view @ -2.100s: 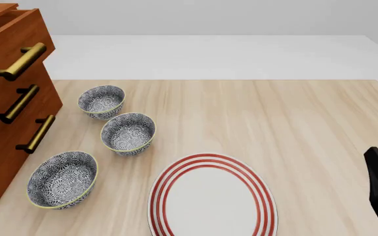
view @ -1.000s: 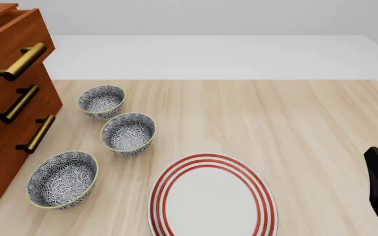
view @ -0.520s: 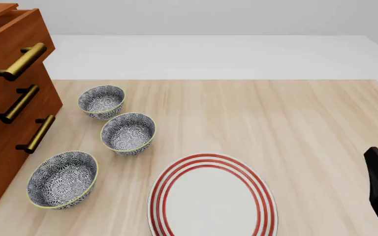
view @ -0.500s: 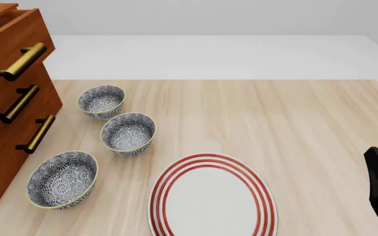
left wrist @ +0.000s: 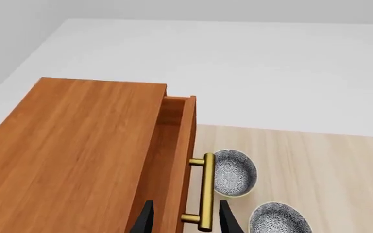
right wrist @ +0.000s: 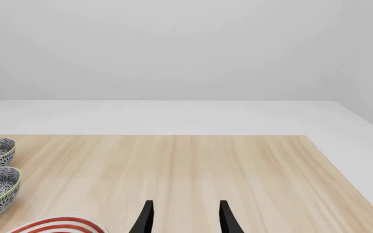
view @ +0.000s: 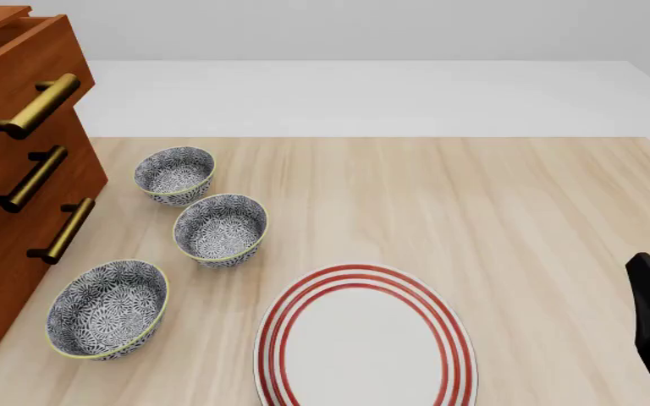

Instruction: Open the top drawer of the cabinet.

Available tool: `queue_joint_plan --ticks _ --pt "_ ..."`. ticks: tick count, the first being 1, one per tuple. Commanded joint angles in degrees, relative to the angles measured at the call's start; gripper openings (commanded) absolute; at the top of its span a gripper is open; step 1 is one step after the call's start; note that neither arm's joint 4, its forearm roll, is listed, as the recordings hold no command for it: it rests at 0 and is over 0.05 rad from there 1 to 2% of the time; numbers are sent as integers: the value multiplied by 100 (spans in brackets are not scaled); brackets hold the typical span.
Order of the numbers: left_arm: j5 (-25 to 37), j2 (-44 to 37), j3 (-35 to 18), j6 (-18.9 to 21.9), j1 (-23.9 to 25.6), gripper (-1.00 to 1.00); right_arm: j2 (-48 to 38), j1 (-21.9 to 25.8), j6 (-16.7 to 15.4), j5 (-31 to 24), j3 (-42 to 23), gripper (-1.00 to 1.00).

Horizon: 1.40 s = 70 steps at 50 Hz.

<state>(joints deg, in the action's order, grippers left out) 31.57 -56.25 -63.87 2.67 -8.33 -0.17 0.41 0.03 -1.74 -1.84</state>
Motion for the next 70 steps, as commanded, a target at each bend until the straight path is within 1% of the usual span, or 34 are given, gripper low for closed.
queue_joint_plan --ticks 1,25,46,48,49,50,70 --pt "-69 -50 62 -25 -11 100 0 0 0 0 0 100" --pt "-207 -170 213 -78 -56 100 0 0 0 0 0 100" --pt "-304 -316 210 -152 -86 100 0 0 0 0 0 100" --pt "-246 -314 155 -397 -39 100 0 -1 -1 0 0 100" --pt "-267 -316 162 -212 -81 100 0 1 -1 0 0 100" --pt "-288 -345 166 -278 -107 100 0 0 -1 1 0 100" --pt "-429 -483 256 -225 -195 100 0 0 0 0 0 100"
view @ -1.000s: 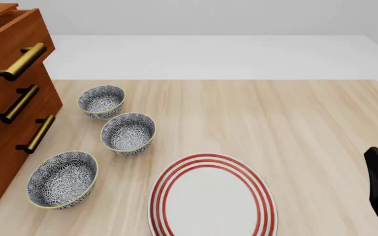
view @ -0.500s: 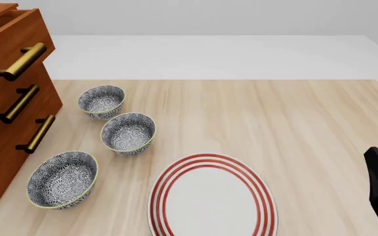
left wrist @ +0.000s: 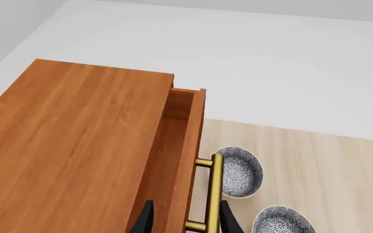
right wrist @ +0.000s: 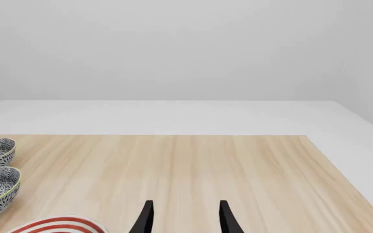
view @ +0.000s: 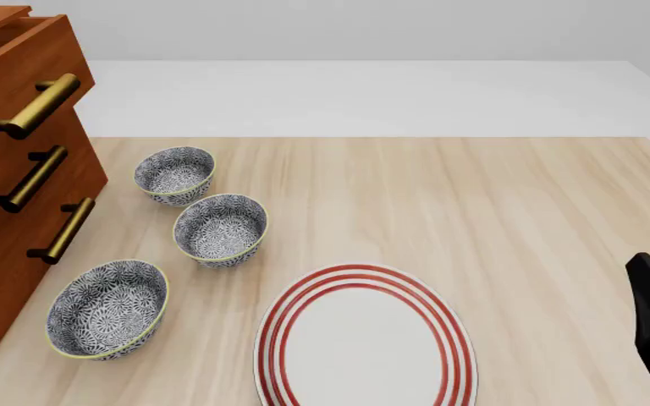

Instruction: Open the top drawer of the cabinet.

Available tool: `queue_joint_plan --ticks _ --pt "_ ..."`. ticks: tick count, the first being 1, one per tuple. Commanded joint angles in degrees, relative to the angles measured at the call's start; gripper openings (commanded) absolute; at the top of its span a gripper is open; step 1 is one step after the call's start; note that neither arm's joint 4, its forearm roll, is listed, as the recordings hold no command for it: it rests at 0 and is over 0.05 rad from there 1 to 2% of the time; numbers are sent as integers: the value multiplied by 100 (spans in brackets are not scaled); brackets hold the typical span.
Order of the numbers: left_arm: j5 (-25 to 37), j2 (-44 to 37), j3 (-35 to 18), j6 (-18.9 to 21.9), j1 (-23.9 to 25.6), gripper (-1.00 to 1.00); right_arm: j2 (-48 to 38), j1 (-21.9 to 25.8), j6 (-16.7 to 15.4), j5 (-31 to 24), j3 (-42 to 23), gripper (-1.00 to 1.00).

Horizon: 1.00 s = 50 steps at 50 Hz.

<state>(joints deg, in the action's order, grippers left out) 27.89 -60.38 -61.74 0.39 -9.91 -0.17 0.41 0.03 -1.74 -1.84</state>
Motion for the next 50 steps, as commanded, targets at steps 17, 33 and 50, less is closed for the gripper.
queue_joint_plan --ticks 17,33,50 --pt "-157 -149 117 34 -31 100 0 0 0 0 0 100" --pt "-261 -300 186 -4 27 100 0 0 0 0 0 100" --pt "-329 -383 211 -42 26 100 0 0 -1 0 0 100"
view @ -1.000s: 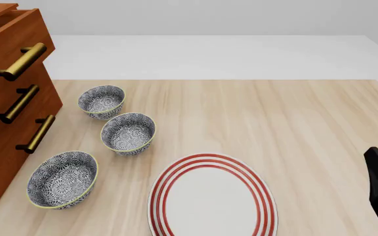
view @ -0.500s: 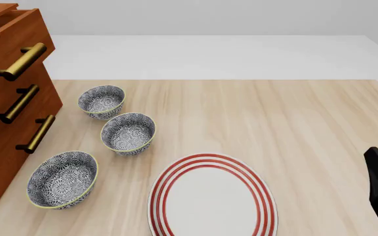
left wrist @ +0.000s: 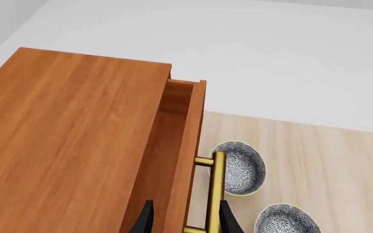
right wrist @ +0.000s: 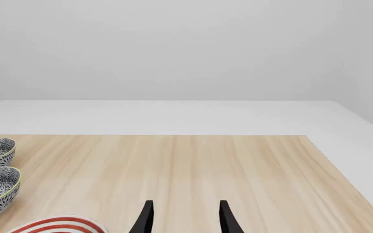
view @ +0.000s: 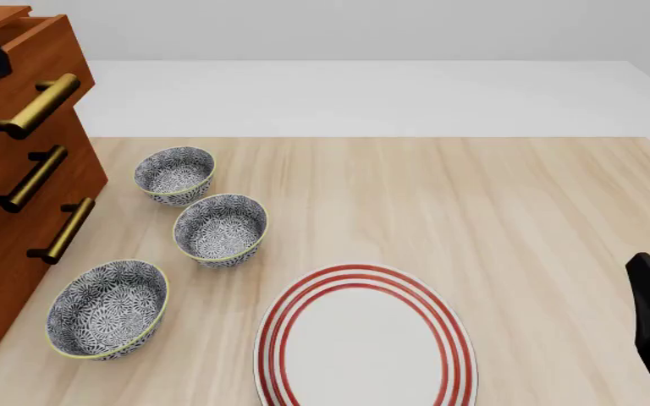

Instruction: Open the top drawer of the cabinet.

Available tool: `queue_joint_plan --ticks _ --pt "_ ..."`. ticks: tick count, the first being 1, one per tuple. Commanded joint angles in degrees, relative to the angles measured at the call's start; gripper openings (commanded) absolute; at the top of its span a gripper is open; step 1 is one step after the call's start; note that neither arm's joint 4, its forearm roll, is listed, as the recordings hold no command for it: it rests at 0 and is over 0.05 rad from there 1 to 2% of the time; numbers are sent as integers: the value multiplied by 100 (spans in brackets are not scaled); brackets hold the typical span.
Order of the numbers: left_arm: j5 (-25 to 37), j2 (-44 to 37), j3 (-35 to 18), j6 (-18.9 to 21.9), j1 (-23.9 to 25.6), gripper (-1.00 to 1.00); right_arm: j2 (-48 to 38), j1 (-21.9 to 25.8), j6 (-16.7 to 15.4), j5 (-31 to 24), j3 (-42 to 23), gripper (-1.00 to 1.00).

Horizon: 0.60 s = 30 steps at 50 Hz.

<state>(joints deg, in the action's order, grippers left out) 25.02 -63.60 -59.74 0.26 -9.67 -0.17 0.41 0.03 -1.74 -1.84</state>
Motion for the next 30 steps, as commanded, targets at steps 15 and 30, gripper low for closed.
queue_joint_plan --ticks 15,30 --pt "-158 -209 40 -78 -28 100 0 0 -1 0 0 100" --pt "-202 -283 49 -98 -72 100 0 0 -2 0 0 100"
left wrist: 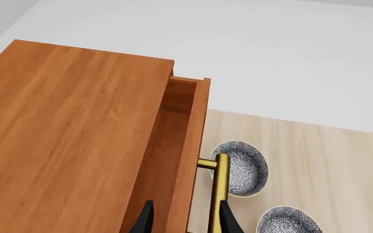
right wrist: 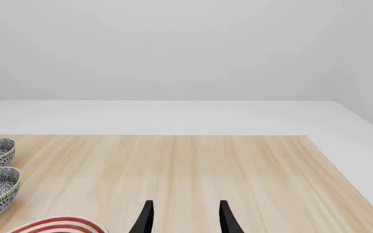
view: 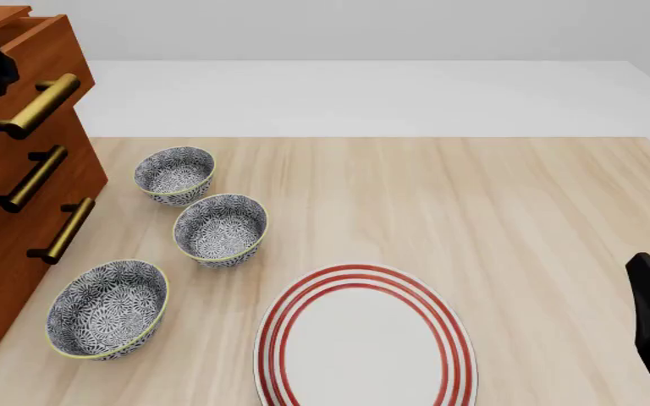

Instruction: Open the top drawer of the cabinet.

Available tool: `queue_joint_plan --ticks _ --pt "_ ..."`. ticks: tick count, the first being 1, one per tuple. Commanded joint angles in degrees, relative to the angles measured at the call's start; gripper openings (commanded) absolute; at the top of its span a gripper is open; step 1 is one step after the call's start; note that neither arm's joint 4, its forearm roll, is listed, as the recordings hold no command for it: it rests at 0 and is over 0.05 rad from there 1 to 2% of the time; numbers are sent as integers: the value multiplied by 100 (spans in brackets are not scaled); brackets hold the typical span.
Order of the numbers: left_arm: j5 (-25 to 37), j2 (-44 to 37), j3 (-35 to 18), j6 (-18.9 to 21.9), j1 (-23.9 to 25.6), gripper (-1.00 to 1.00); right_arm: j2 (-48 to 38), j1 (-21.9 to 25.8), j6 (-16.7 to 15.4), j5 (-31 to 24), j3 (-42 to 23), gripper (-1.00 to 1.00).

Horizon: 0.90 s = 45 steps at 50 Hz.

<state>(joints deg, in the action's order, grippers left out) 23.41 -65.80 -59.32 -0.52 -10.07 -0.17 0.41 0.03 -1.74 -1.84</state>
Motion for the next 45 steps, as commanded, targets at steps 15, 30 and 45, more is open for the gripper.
queue_joint_plan --ticks 15,30,45 --pt "-80 -90 54 -31 -19 100 0 0 2 -2 0 100" --pt "-79 -199 24 -8 12 100 0 1 1 0 0 100" --pt "-156 -282 74 -77 22 100 0 0 1 0 0 100"
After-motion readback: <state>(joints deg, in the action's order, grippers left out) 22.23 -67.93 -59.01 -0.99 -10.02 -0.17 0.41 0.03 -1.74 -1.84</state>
